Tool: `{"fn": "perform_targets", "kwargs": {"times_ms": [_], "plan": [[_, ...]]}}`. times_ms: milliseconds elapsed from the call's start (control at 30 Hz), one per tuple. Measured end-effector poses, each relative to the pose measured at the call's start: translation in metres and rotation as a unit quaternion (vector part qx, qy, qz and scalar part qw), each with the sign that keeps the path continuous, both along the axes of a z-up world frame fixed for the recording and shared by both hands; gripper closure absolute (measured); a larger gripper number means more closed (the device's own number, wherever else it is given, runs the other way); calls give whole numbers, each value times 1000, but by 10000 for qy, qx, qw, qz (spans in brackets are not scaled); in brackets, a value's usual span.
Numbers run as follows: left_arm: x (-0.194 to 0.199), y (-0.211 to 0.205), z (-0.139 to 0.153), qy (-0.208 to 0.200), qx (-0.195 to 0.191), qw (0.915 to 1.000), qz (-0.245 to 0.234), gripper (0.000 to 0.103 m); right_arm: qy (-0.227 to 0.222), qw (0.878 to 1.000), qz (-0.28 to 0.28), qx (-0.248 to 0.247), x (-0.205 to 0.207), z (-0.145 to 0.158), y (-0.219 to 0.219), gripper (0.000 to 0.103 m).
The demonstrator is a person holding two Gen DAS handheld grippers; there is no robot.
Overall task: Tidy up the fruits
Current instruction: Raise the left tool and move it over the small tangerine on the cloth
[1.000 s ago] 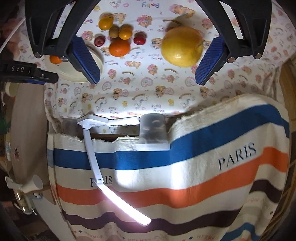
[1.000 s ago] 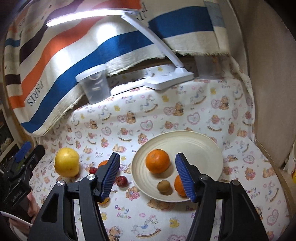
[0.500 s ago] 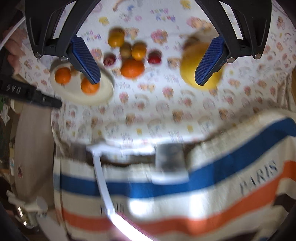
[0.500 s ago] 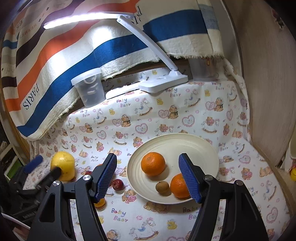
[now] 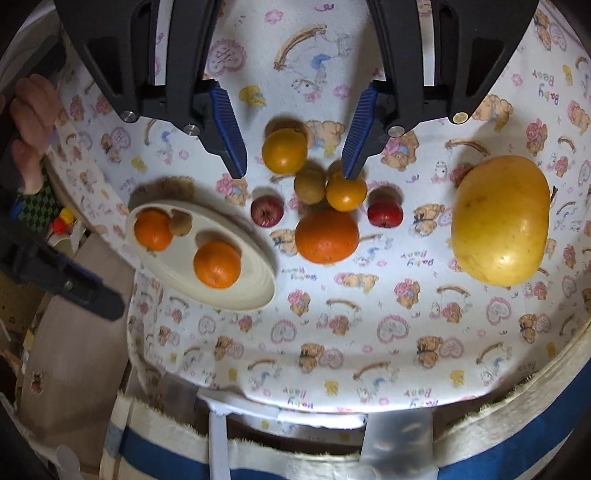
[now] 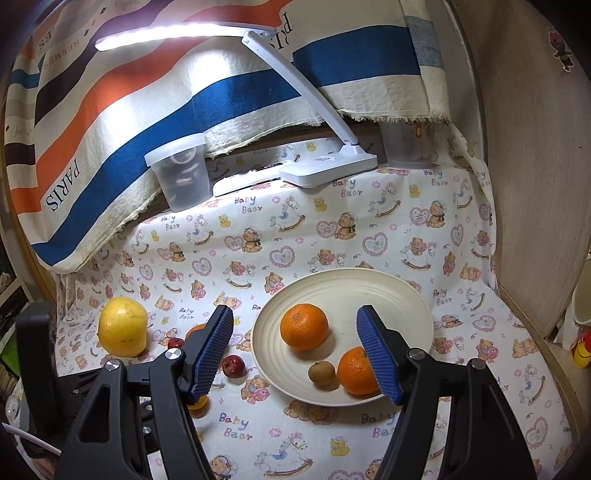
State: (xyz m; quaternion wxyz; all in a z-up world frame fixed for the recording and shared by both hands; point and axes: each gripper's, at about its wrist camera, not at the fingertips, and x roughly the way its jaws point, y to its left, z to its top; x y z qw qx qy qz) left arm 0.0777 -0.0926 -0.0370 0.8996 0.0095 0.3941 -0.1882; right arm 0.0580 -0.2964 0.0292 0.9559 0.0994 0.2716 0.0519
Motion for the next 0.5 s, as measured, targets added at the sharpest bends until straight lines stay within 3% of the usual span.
{"fn": "perform_targets", "kwargs": {"times_ms": [267,400,500], "plan": [[4,-2,-10,256,44,9996,-107,63,37,10000,-57,-19,0,-1,-4,32],[4,-1,-12,331,-99,9994,-90,75,64,9999,-76,-19,0,-1,-4,32],[4,-1,-12,291,-94,9995,-102,76,50,10000,-66,-8,0,0,-4,32]]}}
